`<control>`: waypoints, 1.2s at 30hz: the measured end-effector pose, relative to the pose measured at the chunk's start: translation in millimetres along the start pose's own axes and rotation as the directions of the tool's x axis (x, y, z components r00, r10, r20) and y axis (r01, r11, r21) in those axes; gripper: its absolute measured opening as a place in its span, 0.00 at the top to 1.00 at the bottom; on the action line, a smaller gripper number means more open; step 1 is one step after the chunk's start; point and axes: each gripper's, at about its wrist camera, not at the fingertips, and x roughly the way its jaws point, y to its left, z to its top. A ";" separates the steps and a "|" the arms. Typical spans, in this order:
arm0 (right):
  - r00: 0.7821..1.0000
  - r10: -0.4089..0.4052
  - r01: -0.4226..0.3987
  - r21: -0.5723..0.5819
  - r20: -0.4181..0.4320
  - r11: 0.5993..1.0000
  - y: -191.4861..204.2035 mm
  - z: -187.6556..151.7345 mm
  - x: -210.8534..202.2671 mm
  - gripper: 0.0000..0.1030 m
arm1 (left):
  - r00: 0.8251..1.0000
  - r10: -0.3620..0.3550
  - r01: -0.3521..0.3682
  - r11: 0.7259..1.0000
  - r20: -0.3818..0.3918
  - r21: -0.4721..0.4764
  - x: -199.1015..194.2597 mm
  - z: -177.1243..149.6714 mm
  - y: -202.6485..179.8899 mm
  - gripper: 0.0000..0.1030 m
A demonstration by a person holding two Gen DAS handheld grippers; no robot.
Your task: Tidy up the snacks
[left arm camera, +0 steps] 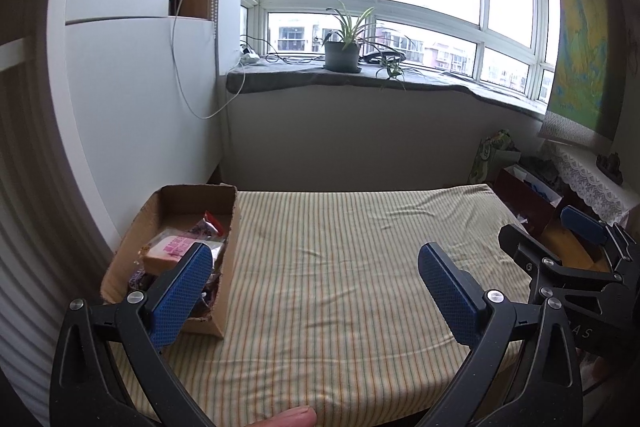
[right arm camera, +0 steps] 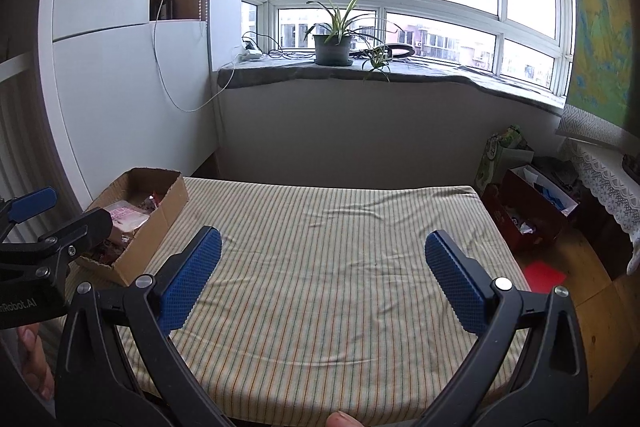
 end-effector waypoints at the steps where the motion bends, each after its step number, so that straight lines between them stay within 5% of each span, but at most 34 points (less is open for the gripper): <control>1: 1.000 -0.001 0.001 0.001 -0.001 1.000 0.9 -0.9 -0.7 0.00 | 1.000 0.000 0.000 1.000 0.000 -0.002 -0.8 -0.6 1.2 0.01; 36: 1.000 0.000 0.000 -0.007 0.002 1.000 11.8 -7.2 -12.2 0.00 | 1.000 0.012 -0.012 1.000 -0.004 -0.017 -13.3 -8.7 19.0 0.01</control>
